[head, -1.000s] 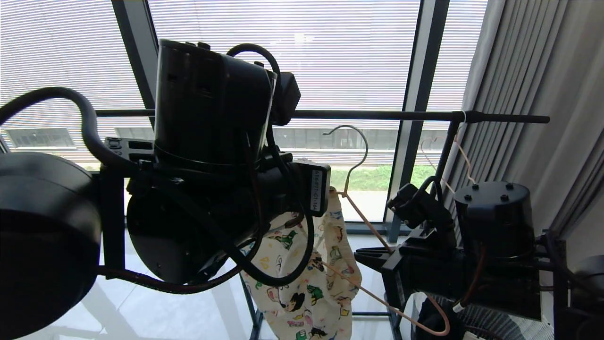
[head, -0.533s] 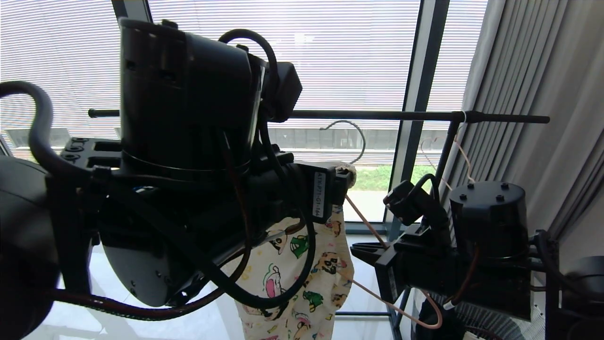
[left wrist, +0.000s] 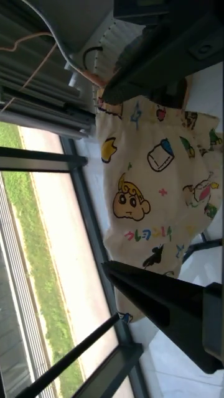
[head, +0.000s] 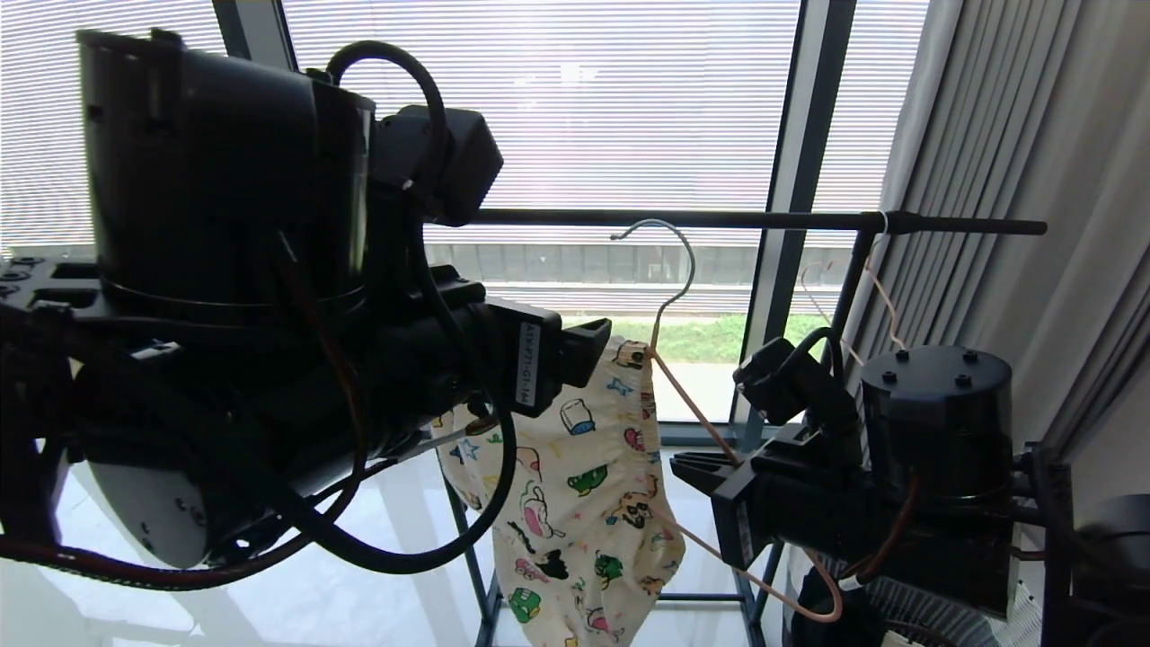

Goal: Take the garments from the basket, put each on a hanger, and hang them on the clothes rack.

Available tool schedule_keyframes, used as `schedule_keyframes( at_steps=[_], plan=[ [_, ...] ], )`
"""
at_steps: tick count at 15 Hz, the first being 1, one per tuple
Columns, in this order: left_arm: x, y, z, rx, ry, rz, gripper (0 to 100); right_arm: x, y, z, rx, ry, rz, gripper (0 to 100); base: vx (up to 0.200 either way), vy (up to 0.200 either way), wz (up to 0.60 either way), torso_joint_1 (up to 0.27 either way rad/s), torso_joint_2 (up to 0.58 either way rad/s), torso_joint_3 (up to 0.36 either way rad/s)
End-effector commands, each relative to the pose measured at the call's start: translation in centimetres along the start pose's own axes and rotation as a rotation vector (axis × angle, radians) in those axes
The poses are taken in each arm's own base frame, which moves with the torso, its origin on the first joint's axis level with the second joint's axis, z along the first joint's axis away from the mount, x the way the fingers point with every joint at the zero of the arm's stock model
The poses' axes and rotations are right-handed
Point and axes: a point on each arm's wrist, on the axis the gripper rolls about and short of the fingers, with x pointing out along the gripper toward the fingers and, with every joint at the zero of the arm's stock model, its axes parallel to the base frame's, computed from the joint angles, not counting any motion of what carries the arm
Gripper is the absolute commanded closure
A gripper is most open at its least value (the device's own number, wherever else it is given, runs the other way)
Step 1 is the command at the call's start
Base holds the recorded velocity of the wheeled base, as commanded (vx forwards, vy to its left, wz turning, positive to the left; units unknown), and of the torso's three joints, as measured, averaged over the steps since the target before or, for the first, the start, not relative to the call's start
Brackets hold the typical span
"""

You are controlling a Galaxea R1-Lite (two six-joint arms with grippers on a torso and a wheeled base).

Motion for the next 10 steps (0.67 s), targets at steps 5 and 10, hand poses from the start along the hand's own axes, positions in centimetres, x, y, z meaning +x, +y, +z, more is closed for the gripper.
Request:
schedule_keyframes(
  at_steps=[5,10],
  plan=[
    [-3.2,2.3,-3.3,0.136,0.041,-0.018,0,-0.9,-0.1,-0.3,-0.034,-0.016,0.005,100,0.0,0.0,0.0,0.0,0.0,0.0],
    [-7.0,5.3,-8.7,0.359,0.041,-0.435,0,-4.8,-0.5,-4.7,-0.187,0.077,0.178,100,0.0,0.0,0.0,0.0,0.0,0.0]
  ],
)
